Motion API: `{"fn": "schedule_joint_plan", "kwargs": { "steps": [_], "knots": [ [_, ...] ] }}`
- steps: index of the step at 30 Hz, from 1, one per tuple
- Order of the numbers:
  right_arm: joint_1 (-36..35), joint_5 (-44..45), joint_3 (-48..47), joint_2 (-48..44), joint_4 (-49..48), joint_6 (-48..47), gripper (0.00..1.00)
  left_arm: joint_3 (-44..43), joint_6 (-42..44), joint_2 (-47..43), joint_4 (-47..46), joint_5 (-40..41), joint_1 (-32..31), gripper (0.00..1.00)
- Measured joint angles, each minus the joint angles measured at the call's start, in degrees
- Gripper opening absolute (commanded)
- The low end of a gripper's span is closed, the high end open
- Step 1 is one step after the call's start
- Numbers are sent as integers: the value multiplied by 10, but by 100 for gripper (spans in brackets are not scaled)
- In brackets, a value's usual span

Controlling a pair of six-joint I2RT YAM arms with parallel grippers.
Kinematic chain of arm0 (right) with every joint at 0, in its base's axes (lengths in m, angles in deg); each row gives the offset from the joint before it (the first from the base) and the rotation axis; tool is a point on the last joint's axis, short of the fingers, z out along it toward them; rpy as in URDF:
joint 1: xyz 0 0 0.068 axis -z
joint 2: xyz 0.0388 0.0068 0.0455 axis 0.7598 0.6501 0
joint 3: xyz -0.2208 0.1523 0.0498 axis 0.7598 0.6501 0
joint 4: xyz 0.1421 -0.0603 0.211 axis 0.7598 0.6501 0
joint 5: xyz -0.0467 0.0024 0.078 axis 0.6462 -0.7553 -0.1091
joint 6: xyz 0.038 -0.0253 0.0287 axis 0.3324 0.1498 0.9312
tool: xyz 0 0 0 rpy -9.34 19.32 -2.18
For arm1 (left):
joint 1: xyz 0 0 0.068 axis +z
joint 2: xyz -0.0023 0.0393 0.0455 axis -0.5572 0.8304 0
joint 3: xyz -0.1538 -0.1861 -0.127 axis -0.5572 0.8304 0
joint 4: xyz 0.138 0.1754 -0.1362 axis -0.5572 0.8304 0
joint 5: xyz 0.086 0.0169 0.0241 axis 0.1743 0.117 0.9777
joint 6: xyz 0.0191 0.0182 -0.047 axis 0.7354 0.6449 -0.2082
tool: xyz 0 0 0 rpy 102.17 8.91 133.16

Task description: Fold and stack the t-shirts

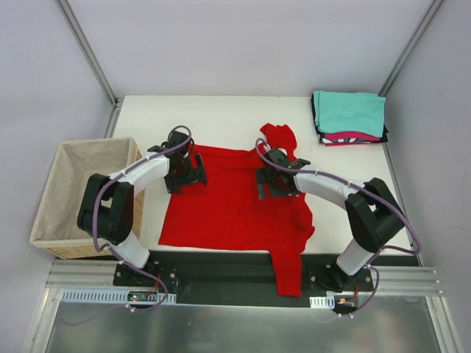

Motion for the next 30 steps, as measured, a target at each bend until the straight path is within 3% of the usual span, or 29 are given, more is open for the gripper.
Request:
{"fn": "schedule_joint_plan", "kwargs": {
  "steps": [6,15,23,30],
  "knots": [
    [-5,4,25,19,-12,14,99,3,0,50,-26,1,0,96],
    [-10,2,41,21,-40,35,99,17,-5,45,-47,13,-7,96],
    [-79,22,100,-31,-43,78,99,138,-26,-43,-155,64,-49,95],
    [-198,54,159,-96,-2,168,98,261,-99,-160,-223,76,-145,93]
  ]
}}
